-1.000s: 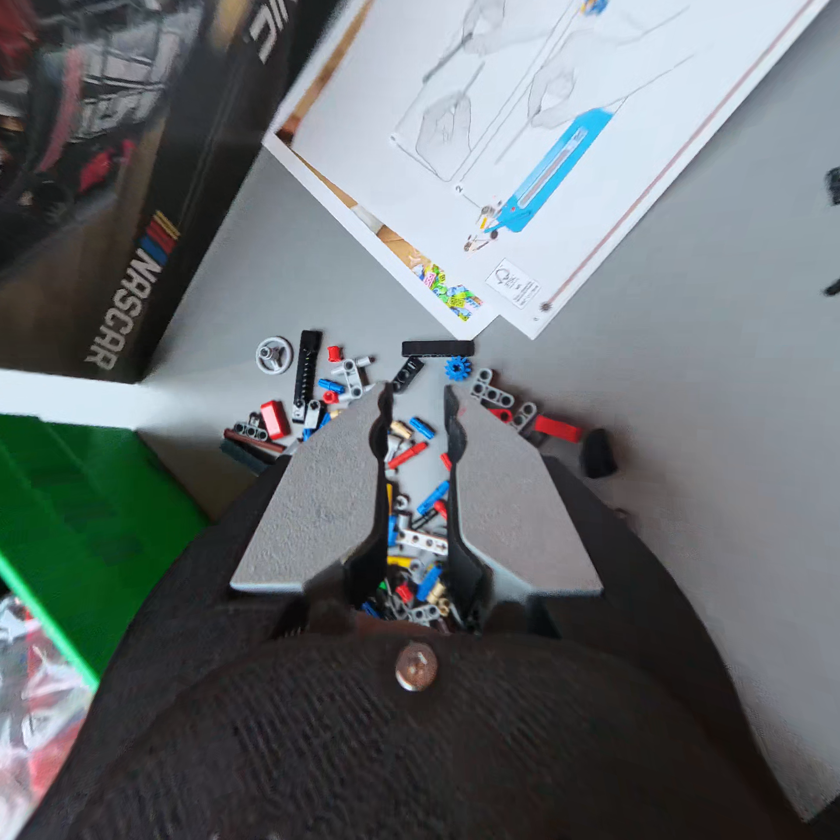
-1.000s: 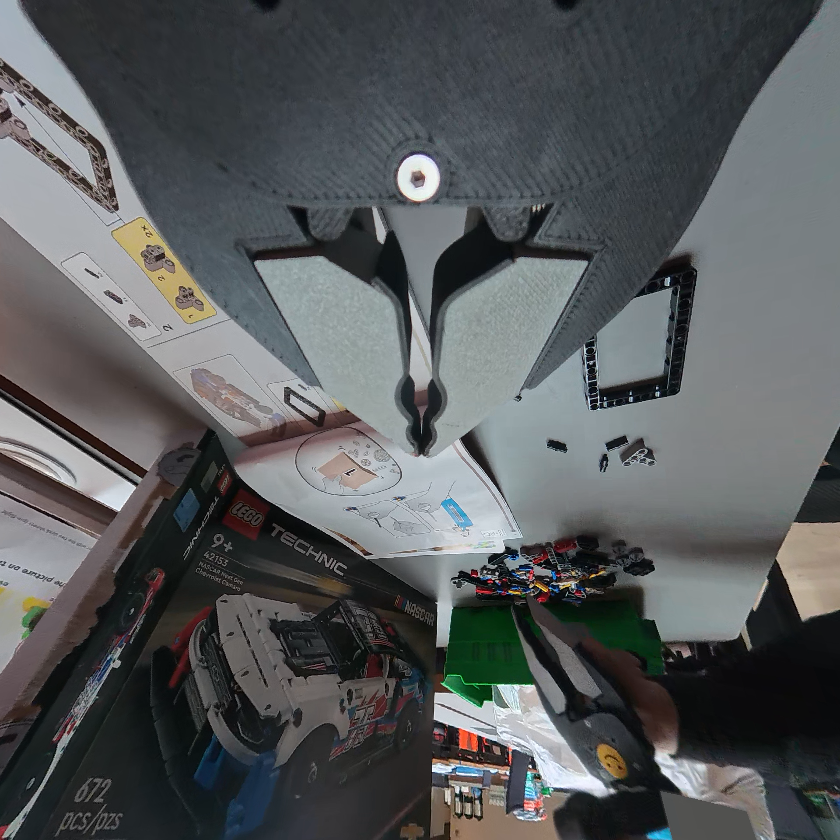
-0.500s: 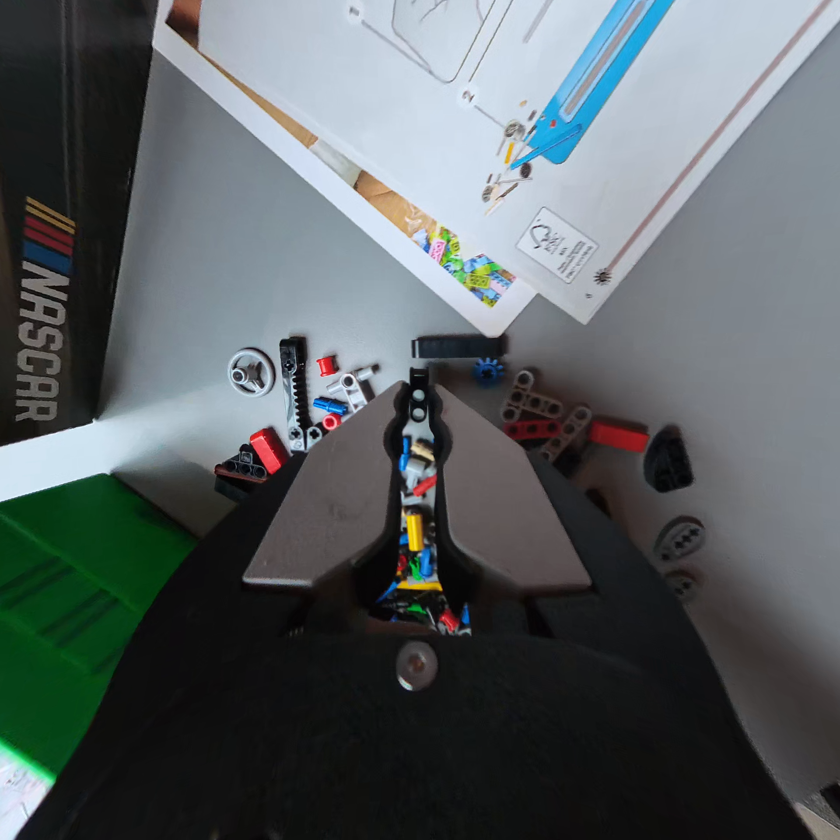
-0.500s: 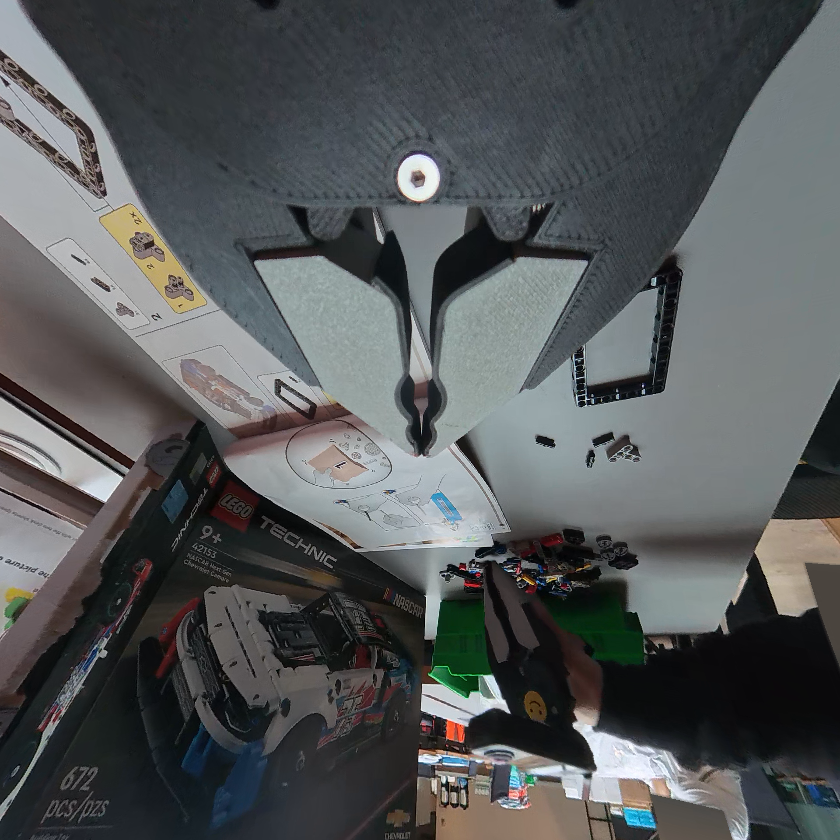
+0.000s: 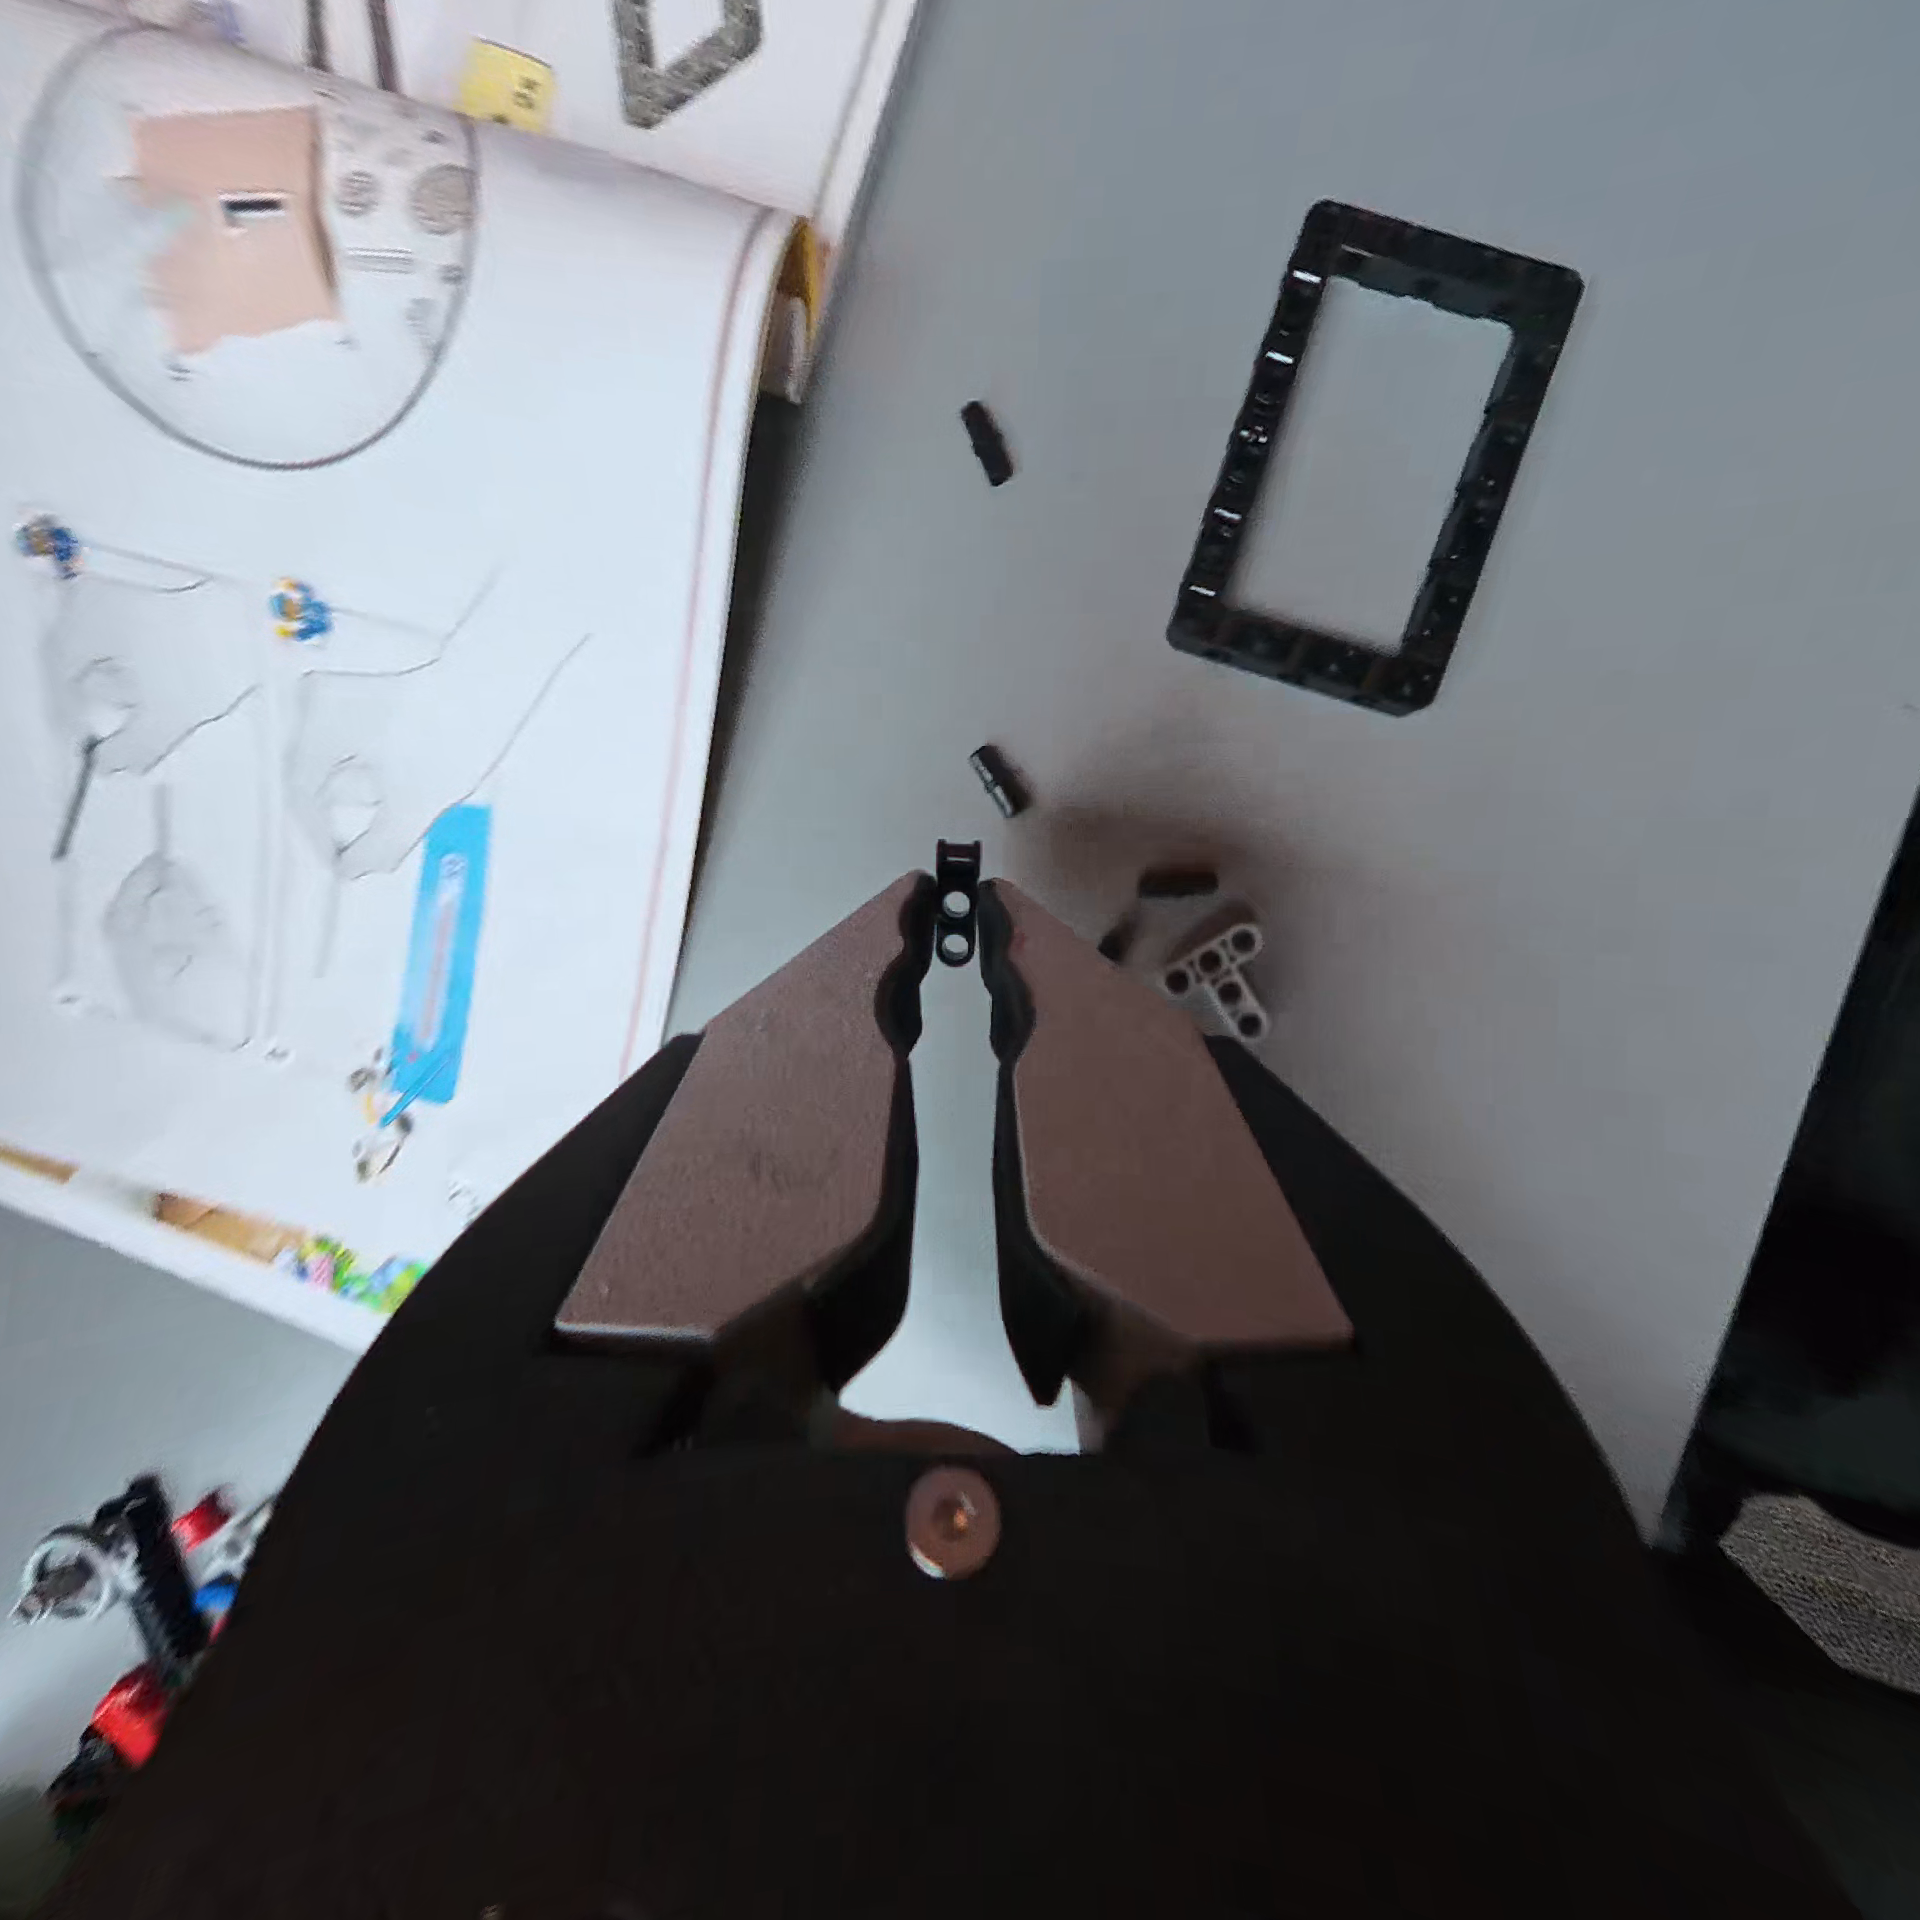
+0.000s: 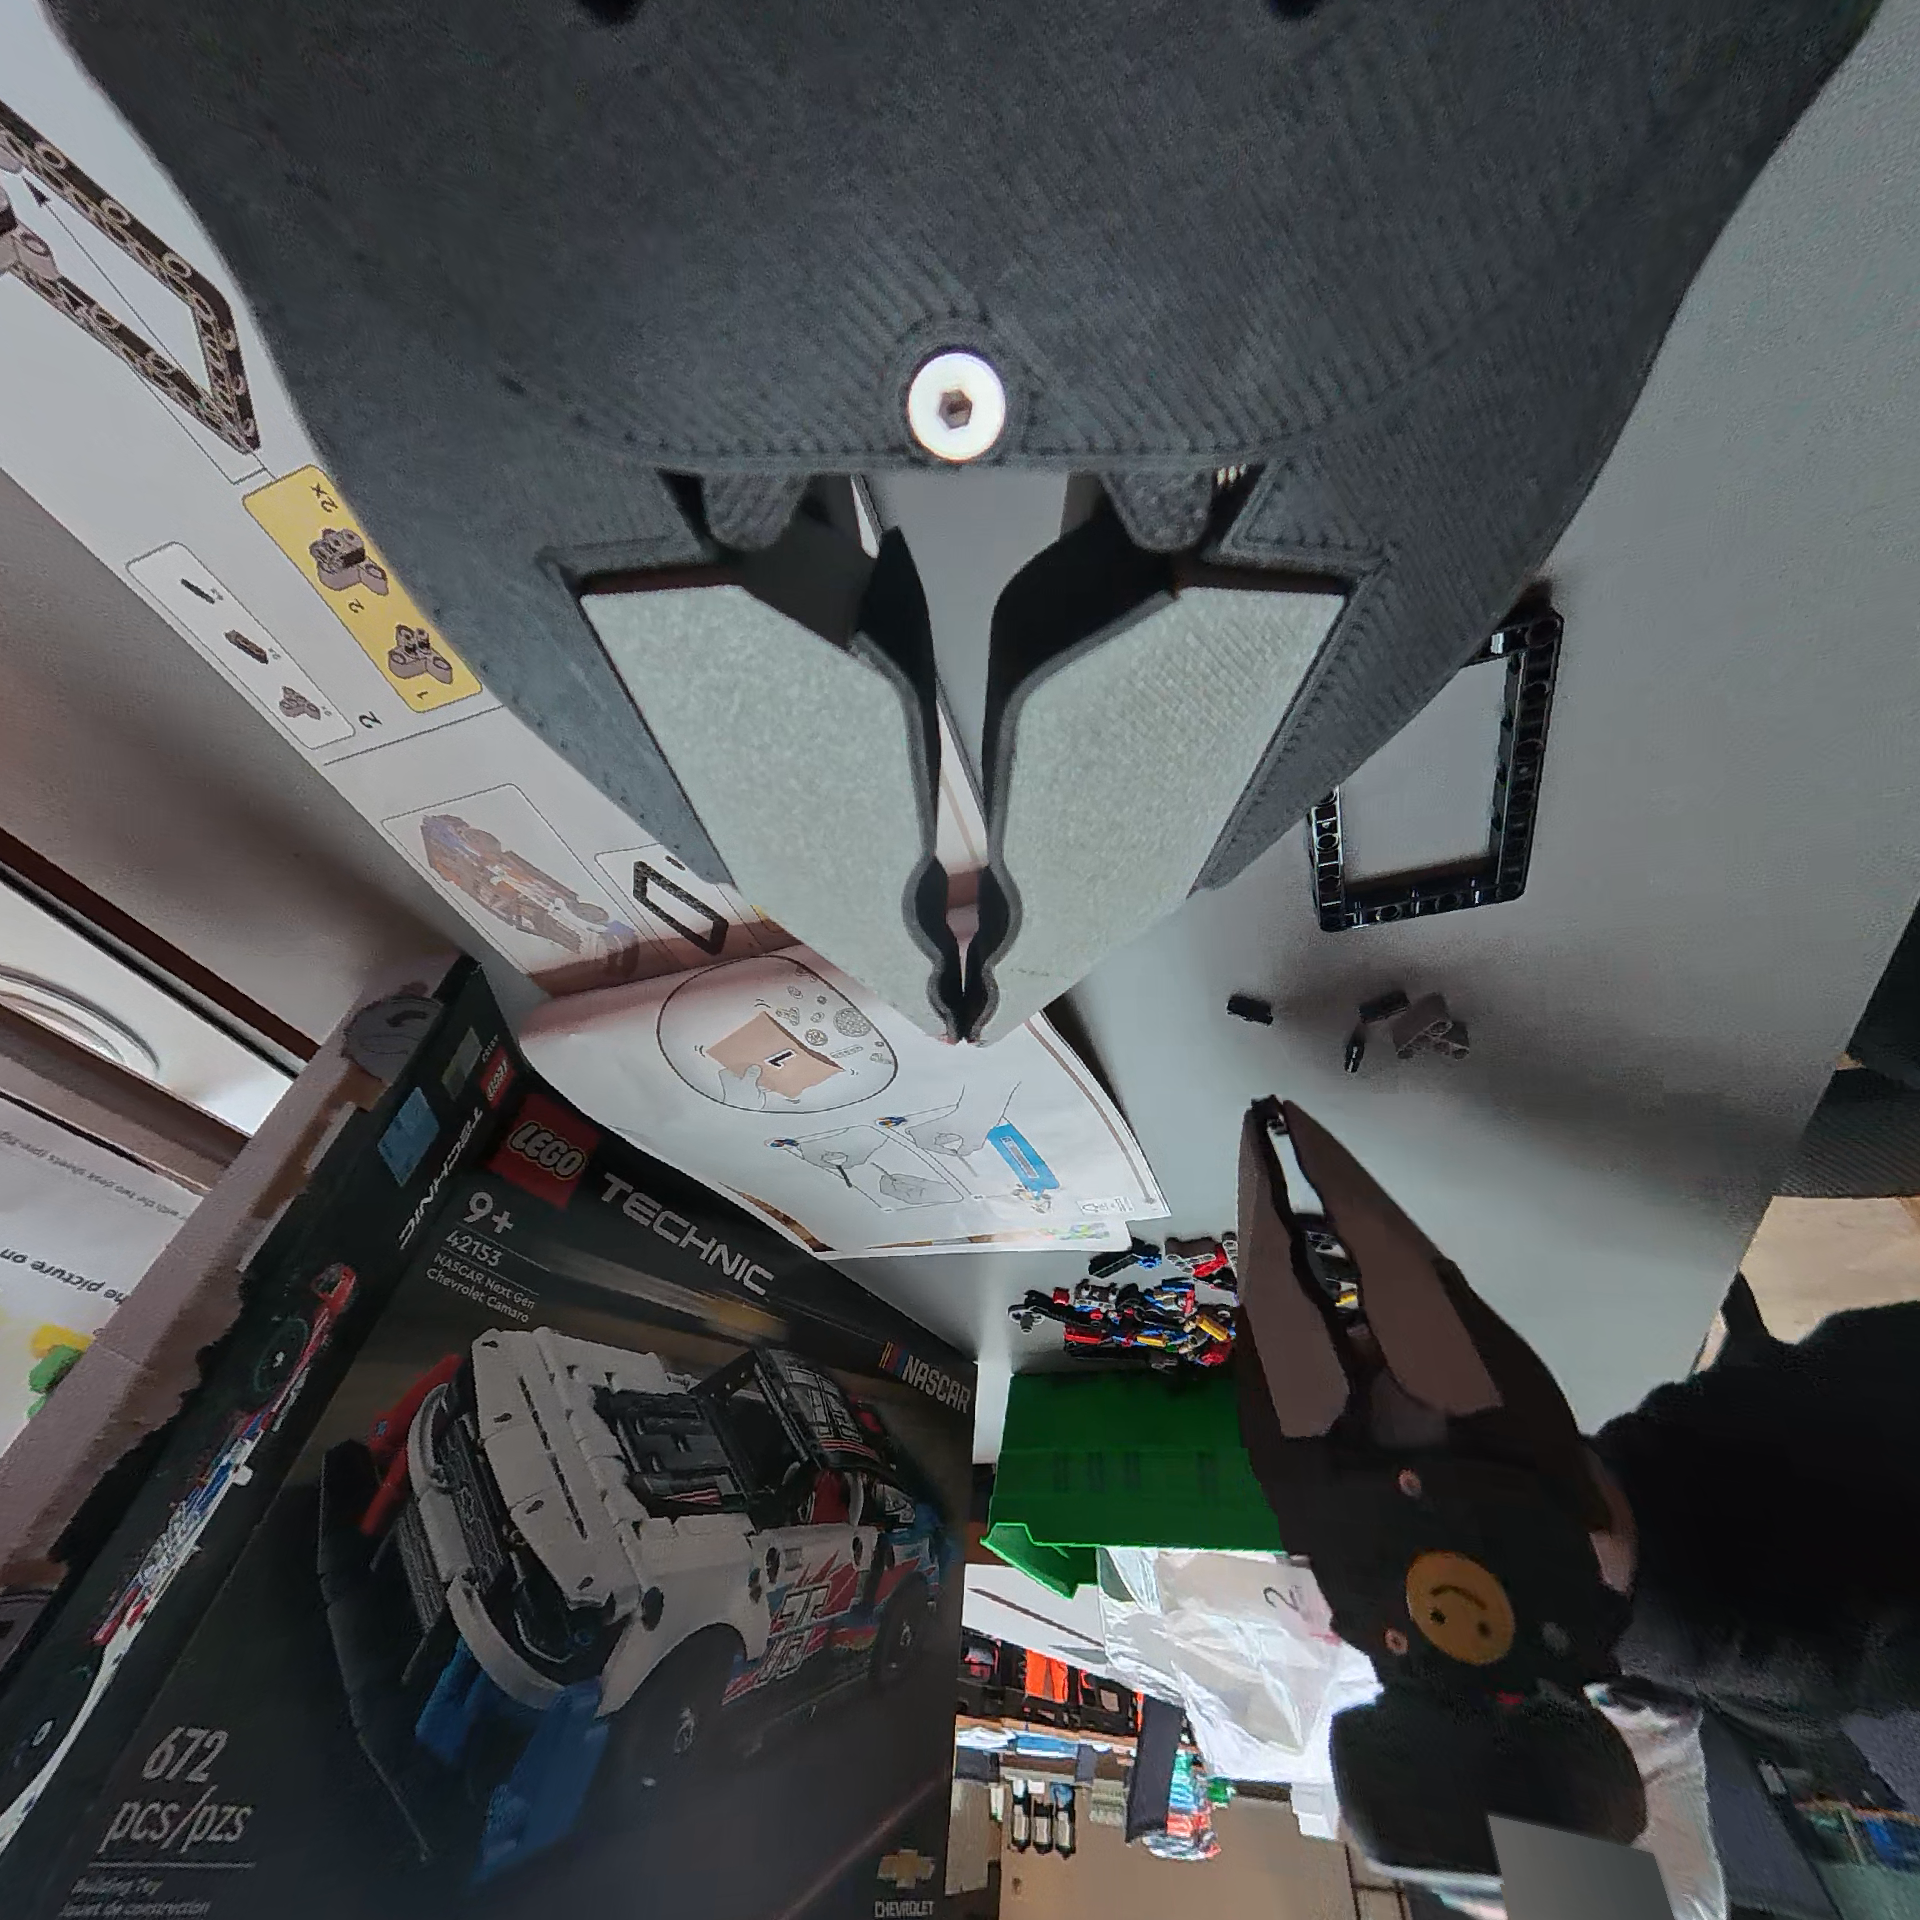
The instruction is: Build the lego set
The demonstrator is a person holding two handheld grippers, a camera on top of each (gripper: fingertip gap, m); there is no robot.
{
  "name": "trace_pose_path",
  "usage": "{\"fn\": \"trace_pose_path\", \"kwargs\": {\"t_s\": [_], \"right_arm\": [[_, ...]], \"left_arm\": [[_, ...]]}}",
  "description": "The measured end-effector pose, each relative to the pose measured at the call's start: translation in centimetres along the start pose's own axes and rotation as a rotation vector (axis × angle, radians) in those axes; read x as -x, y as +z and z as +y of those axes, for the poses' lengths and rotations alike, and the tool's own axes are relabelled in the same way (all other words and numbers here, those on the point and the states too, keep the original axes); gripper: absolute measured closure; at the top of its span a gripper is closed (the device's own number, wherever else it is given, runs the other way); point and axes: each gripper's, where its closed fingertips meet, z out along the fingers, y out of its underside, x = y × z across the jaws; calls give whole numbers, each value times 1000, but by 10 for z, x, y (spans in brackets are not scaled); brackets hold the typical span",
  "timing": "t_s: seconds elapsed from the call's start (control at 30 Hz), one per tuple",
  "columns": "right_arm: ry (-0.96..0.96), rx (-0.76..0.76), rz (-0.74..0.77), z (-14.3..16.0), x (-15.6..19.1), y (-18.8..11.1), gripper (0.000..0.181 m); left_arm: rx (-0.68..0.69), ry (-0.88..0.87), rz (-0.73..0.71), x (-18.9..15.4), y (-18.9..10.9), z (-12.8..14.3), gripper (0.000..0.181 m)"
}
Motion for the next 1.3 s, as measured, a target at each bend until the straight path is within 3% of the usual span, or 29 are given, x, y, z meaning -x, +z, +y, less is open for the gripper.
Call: {"fn": "trace_pose_path", "kwargs": {"t_s": [0.1,0.2,0.37,0.53,0.67,0.8,0.9,1.07,1.17,1.23,1.3], "right_arm": [[5,-12,4,-2,-1,-2,181],[3,-22,-2,-5,0,-3,181],[-11,-20,0,-6,1,-4,181],[-3,-32,3,-8,-1,-6,181],[0,-19,-14,-5,2,-3,181],[-5,23,-25,4,5,4,181],[4,50,-19,12,3,8,181],[25,55,7,16,-4,7,181],[36,54,11,17,-7,6,181],[35,55,12,17,-7,6,181],[29,50,10,15,-6,6,181]], "left_arm": [[27,4,14,-8,13,3,175],[42,-31,39,-10,17,6,159],[45,-65,10,-8,6,16,153],[-116,-239,-180,8,-61,48,153],[-257,-506,-385,29,-118,109,153],[-353,-656,-524,46,-148,149,153],[-365,-652,-558,57,-153,149,154],[-346,-559,-536,85,-138,125,155],[-261,-571,-534,110,-128,128,155],[-246,-562,-604,121,-138,132,155],[-333,-578,-628,122,-152,127,159]]}}
